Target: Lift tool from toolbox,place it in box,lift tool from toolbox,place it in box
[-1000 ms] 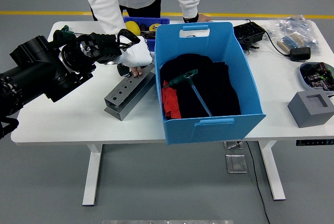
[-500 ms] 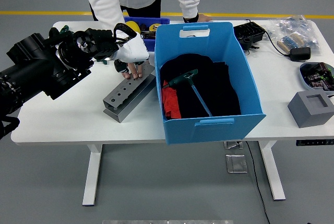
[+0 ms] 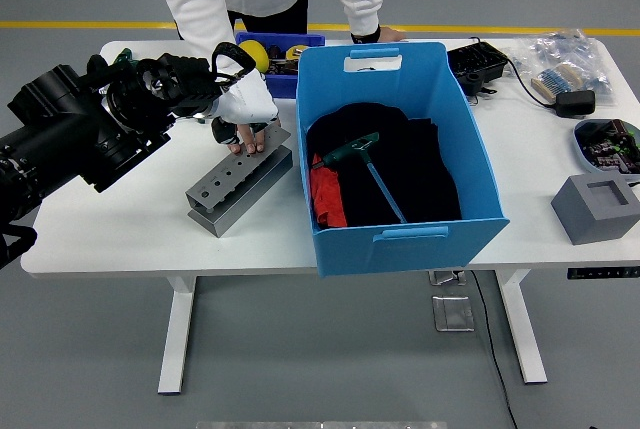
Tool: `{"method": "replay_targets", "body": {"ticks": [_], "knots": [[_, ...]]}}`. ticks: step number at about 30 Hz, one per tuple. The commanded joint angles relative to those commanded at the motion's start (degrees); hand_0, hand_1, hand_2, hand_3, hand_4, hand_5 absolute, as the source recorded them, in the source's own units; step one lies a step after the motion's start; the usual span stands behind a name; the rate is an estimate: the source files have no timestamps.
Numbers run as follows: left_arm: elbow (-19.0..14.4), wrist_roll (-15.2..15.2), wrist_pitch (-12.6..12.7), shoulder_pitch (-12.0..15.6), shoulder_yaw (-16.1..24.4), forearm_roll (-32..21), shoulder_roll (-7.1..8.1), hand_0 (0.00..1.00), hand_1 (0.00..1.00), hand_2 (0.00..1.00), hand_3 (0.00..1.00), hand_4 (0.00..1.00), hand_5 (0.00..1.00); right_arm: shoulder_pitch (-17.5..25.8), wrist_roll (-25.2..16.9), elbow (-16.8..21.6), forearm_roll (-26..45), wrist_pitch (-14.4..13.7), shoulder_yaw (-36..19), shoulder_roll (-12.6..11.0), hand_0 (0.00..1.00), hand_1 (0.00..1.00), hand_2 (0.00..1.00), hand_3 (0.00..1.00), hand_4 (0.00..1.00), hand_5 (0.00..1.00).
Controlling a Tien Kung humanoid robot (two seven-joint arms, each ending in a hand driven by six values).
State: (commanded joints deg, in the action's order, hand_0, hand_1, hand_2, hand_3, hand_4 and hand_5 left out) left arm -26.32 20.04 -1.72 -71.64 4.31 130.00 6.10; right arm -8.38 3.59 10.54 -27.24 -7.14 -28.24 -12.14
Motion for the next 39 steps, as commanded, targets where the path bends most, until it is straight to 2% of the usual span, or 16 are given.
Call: {"method": "replay_targets", "body": {"ticks": [2, 13, 14, 19, 20, 31, 32, 37, 38, 39], "knots": [[0.0, 0.1, -0.3, 0.1, 0.1, 0.0, 0.03, 0.860, 0.710, 0.678, 0.536, 0.704, 0.070, 0.1, 0.1, 0.0, -0.1, 0.0, -0.1, 0.0, 0.655, 0.647, 0.731, 0.629, 0.927, 0.696], [-0.2, 0.3, -1.6, 0.2, 0.7, 0.0, 0.10, 0.867, 0.709, 0.645, 0.526, 0.683, 0.057, 0.3, 0.5, 0.0, -1.3, -0.1, -1.1, 0.1, 0.653, 0.647, 0.731, 0.628, 0.926, 0.696], [-0.2, 0.3, -1.6, 0.2, 0.7, 0.0, 0.09, 0.871, 0.679, 0.538, 0.494, 0.627, 0.016, 0.3, 0.5, 0.0, -1.4, -0.1, -1.1, 0.1, 0.651, 0.647, 0.731, 0.629, 0.925, 0.695], [0.0, 0.2, -1.6, 0.3, 0.9, 0.0, 0.13, 0.871, 0.679, 0.538, 0.494, 0.627, 0.016, 0.2, 0.6, 0.0, -1.4, -0.1, -1.3, 0.2, 0.651, 0.647, 0.731, 0.629, 0.925, 0.695], [0.1, 0.3, -1.6, 0.3, 1.0, 0.0, 0.15, 0.871, 0.630, 0.484, 0.474, 0.632, 0.002, 0.2, 0.5, 0.0, -1.3, -0.1, -1.2, 0.1, 0.651, 0.649, 0.730, 0.626, 0.924, 0.695], [0.3, 0.9, -1.7, 0.5, 1.7, 0.0, 0.32, 0.872, 0.603, 0.464, 0.452, 0.630, 0.002, -0.1, 0.2, 0.1, 0.0, -0.2, 0.0, 0.0, 0.651, 0.646, 0.730, 0.626, 0.924, 0.694], [0.3, 1.0, -1.8, 0.5, 1.7, 0.0, 0.33, 0.874, 0.568, 0.443, 0.440, 0.676, 0.002, -0.1, 0.2, 0.1, 0.0, -0.2, 0.1, 0.0, 0.650, 0.645, 0.730, 0.626, 0.922, 0.692], [0.5, 1.4, -2.1, 0.6, 2.1, 0.0, 0.44, 0.874, 0.568, 0.443, 0.440, 0.676, 0.002, -0.1, 0.2, 0.1, 0.0, -0.2, 0.1, 0.1, 0.650, 0.645, 0.730, 0.626, 0.922, 0.692], [0.5, 1.5, -2.2, 0.6, 2.1, 0.0, 0.45, 0.874, 0.536, 0.411, 0.428, 0.818, 0.114, -0.1, 0.2, 0.1, -0.1, -0.2, 0.0, 0.1, 0.651, 0.645, 0.730, 0.625, 0.921, 0.692], [0.4, 1.6, -2.2, 0.7, 2.2, 0.0, 0.45, 0.874, 0.536, 0.411, 0.428, 0.818, 0.114, -0.1, 0.2, 0.0, -0.1, -0.2, 0.0, 0.1, 0.651, 0.645, 0.730, 0.625, 0.921, 0.692]]}}
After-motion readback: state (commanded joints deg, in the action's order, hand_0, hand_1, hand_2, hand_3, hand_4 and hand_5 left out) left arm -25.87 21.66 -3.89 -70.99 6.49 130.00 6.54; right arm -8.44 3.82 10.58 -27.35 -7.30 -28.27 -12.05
